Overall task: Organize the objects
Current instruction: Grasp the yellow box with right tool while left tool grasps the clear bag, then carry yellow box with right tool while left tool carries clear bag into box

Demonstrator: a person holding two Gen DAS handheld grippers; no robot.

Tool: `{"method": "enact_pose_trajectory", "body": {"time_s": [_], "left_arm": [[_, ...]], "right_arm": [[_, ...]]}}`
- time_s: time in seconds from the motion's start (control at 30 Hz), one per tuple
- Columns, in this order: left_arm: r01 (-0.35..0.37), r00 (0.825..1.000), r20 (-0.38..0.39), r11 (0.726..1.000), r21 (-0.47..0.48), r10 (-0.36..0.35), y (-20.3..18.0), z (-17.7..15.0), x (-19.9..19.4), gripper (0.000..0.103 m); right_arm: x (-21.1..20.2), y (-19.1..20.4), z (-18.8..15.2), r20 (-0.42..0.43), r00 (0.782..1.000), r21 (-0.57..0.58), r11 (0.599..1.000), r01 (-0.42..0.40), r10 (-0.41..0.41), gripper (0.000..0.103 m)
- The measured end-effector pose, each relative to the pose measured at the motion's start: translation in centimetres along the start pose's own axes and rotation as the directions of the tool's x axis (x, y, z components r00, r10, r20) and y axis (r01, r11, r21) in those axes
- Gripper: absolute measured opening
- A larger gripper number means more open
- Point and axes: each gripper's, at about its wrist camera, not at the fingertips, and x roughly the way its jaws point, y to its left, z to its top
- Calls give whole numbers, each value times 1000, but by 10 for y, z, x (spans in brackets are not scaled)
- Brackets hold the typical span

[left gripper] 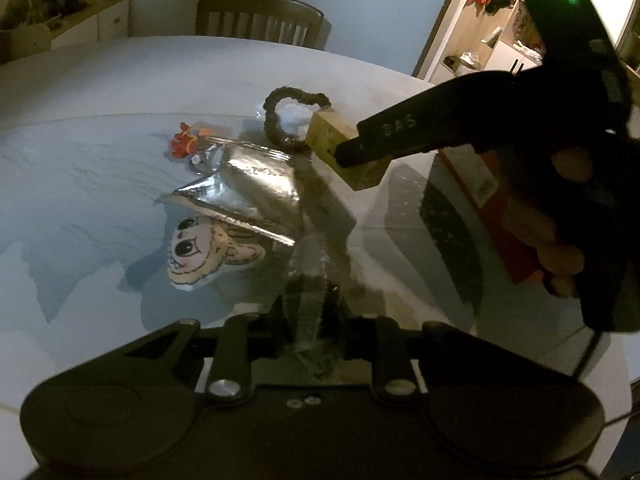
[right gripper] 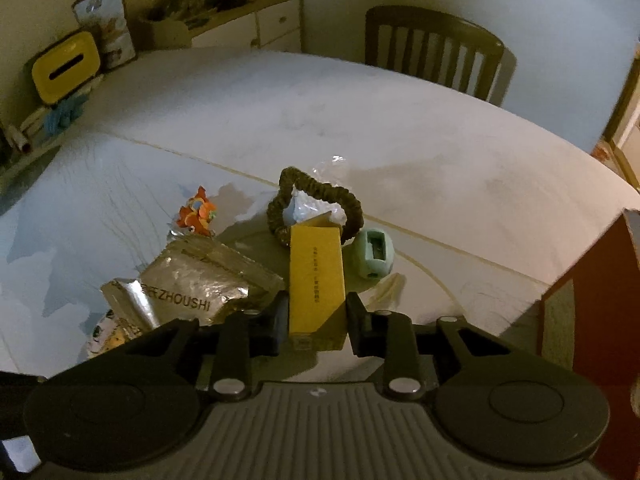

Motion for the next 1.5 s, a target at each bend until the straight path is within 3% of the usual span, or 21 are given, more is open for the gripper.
{"method": "enact_pose_trajectory", "body": {"time_s": [0.47, 0.87, 1.2, 1.5], "left_arm": [[60, 994, 85, 998, 9, -61, -32, 38, -48, 21], [128, 980, 137, 984, 121, -144, -107, 79, -74, 21], [180, 976, 95, 970, 164, -198, -177, 98, -50, 21], [178, 981, 33, 962, 209, -189, -234, 108, -3, 21]], "right_arm": [[-85, -15, -11, 80, 997, 126, 992, -13, 3, 29], [-174, -58, -31, 196, 979, 212, 977, 16, -58, 29], [-222, -121, -66, 236, 961, 308, 949, 64, -142, 29], [-234, -190, -97, 207, 951, 364, 920, 144, -230, 29]]}}
